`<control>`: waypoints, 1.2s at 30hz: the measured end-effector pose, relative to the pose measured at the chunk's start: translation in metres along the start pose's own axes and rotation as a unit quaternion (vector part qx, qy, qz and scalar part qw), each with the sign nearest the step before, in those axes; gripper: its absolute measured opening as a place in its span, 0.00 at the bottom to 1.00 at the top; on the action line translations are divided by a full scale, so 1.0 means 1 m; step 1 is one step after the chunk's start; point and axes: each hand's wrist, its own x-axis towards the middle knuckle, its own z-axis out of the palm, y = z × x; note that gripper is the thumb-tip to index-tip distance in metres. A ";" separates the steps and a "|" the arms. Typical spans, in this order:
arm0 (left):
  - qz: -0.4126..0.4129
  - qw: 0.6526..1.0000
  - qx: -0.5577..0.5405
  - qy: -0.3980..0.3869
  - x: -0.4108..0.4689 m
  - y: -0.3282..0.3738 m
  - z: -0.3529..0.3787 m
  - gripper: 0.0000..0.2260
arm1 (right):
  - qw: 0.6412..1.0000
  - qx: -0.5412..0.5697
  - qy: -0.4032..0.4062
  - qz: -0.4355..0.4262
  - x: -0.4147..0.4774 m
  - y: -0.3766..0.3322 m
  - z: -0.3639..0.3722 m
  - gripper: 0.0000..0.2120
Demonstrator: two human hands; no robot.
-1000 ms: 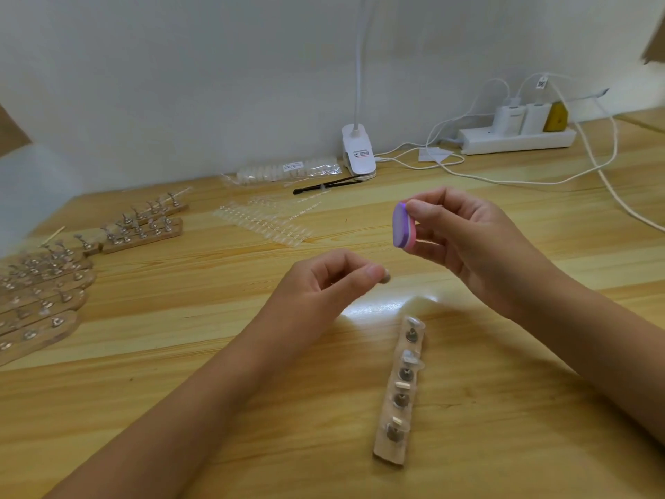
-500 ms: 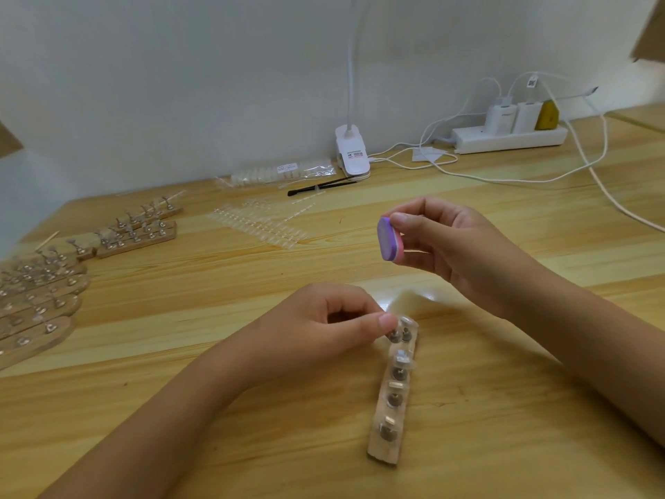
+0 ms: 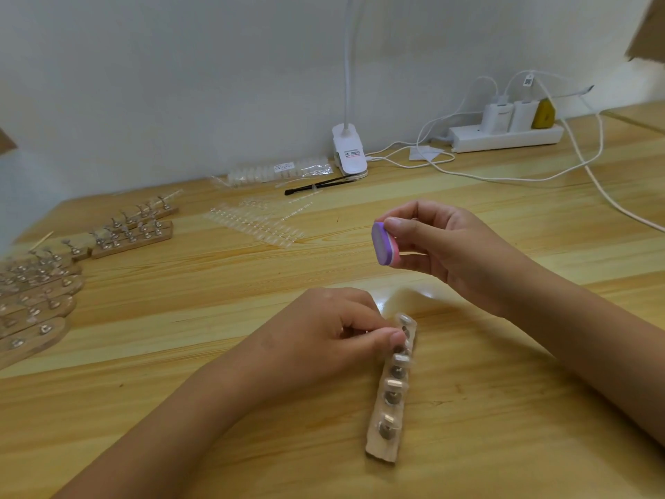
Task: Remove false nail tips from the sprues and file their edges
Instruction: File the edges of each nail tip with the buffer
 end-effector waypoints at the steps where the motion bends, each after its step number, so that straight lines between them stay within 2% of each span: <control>1: 0.005 1.000 0.004 0.003 0.000 0.000 0.000 0.09 | 1.000 -0.002 0.001 0.000 0.000 0.000 0.000 0.13; 6: 0.003 1.000 -0.002 0.013 -0.001 0.002 -0.006 0.14 | 1.000 -0.005 0.002 0.000 0.001 0.000 0.000 0.12; 11: -0.031 0.998 -0.014 -0.049 -0.003 0.002 -0.013 0.02 | 1.000 0.000 0.006 -0.001 0.002 0.001 -0.001 0.12; 17: -0.053 0.993 -0.069 -0.085 -0.004 0.005 -0.010 0.05 | 1.000 -0.002 0.008 0.001 0.002 0.000 -0.002 0.13; 24: -0.055 0.995 -0.045 -0.068 -0.003 0.001 -0.001 0.07 | 1.000 -0.008 0.008 0.005 0.001 0.001 -0.001 0.12; 30: -0.110 0.983 -0.121 -0.084 0.001 -0.001 -0.005 0.02 | 1.000 -0.013 0.010 0.008 0.001 0.000 -0.001 0.12; 33: -0.128 0.975 -0.148 -0.103 0.000 0.000 -0.015 0.03 | 1.000 -0.018 0.015 0.011 0.001 0.000 -0.001 0.12; 36: -0.145 0.971 -0.175 -0.068 0.000 -0.001 -0.025 0.02 | 1.000 -0.014 0.022 0.011 0.001 -0.001 -0.002 0.13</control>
